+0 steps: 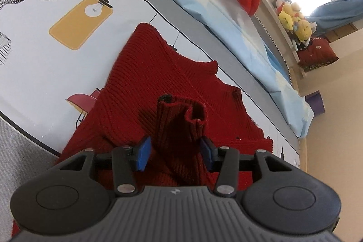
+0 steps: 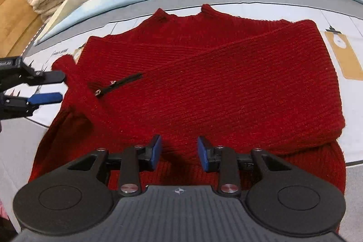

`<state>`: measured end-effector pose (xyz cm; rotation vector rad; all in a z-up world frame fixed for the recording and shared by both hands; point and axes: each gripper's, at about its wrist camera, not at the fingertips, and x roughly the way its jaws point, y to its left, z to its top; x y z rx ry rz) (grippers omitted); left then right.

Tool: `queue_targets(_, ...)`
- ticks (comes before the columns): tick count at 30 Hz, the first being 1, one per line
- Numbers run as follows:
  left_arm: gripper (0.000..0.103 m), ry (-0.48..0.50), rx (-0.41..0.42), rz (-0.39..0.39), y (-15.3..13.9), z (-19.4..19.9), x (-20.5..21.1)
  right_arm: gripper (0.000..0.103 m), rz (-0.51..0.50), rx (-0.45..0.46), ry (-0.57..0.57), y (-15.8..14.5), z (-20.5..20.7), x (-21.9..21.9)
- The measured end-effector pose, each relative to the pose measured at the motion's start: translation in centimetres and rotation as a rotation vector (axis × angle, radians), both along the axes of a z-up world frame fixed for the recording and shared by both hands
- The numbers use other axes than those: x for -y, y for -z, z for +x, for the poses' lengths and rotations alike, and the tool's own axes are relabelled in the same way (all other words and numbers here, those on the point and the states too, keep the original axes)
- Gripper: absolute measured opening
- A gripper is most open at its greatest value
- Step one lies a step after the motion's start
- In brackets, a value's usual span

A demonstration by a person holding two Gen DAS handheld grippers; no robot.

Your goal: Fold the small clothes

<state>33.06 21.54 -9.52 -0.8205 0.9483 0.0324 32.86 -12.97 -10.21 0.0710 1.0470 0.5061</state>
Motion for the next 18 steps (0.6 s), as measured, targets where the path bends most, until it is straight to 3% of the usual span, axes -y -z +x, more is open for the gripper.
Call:
queue_targets(4, 0.052, -0.009, 0.024, -0.079, -0.4, -0.4, -0.2, 0.037, -0.010, -0.003, -0.004, 0.0, -0.2, -0.1)
queue_targets(5, 0.056, -0.002, 0.024, -0.090, -0.5, -0.4, -0.1, 0.037, -0.016, -0.002, -0.008, 0.0, -0.1, -0.2)
queue_targets(8, 0.059, 0.034, 0.014, -0.070, -0.3, -0.3, 0.4, 0.037, -0.037, 0.003, -0.015, 0.0, 0.1, -0.8)
queue_targets(10, 0.056, 0.037, -0.046, 0.008, 0.1, -0.2, 0.7, 0.037, -0.048, 0.006, -0.018, 0.1, 0.2, -1.1)
queue_targets(12, 0.031, 0.050, -0.107, 0.103, 0.5, -0.1, 1.0, 0.037, -0.049, 0.006, -0.013, 0.0, 0.2, -1.2)
queue_targets(13, 0.013, 0.053, -0.115, 0.140, 0.5, -0.1, 1.1, 0.037, -0.047, 0.005, -0.007, 0.0, 0.3, -1.2)
queue_targets(14, 0.010, 0.058, -0.104, 0.168, 0.3, -0.1, 1.2, 0.037, -0.043, 0.006, 0.002, -0.1, 0.3, -1.2)
queue_targets(16, 0.008, 0.083, -0.006, 0.246, -1.5, -0.2, 1.7, 0.037, -0.028, 0.024, 0.023, -0.8, 0.3, -1.0)
queue_targets(18, 0.008, 0.117, 0.157, 0.338, -4.3, -0.7, 2.7, 0.038, -0.003, 0.067, 0.042, -1.9, 0.3, -0.7)
